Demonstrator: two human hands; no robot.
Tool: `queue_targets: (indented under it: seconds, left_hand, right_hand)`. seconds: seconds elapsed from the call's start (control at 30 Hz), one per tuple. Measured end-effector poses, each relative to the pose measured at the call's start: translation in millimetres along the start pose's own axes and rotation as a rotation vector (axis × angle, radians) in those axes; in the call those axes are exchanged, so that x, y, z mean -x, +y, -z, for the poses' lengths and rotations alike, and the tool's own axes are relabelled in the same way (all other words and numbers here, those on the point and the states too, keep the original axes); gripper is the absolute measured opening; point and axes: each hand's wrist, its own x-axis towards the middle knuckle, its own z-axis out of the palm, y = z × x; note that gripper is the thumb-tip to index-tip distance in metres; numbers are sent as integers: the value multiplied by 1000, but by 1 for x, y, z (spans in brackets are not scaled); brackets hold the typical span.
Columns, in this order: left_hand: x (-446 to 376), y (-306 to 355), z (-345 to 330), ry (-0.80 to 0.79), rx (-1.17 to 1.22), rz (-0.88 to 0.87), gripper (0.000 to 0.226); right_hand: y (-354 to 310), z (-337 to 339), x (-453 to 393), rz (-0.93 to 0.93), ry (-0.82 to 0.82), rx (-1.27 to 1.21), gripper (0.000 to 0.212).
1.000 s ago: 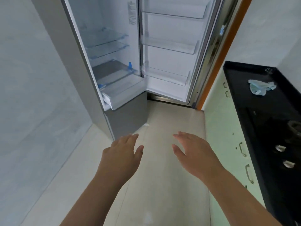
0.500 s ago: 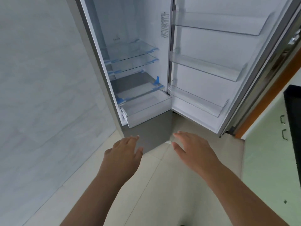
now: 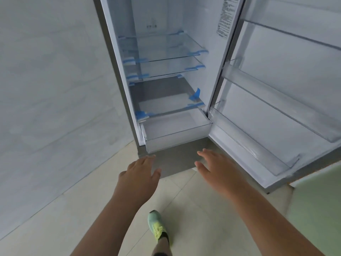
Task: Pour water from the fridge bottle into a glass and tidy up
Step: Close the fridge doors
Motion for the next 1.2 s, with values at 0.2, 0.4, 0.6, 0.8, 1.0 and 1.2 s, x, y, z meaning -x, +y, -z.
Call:
queue_targets:
  seconds: [0.2,0.4,0.6,0.8,1.0,1.2]
  left_hand:
    - [-116,-10,1,-27,26,12,55]
    - [-206,-12,-20,-45,639,253,52]
    - [-250,-20,-72,254,2150,938,39]
    - [-268,-1,-108,347,2384,1117,54]
    - [-292,18,-121,281,2487,1062,67]
    - [-306,26,-118,338,2531,1064,75]
  right_hand:
    - [8,-6,-114,-40,-45,21,51]
    - [13,-27,-214,-348,-174,-588,49]
    - [44,-51,-277,-1007,-189,-1927,67]
    - [71,-78,-313,-1146,-181,-2025,76]
    - [78,-88,-334,-1157,-161,-2093,76]
    - [77,-88,-349,-1220,-125,-2091,76]
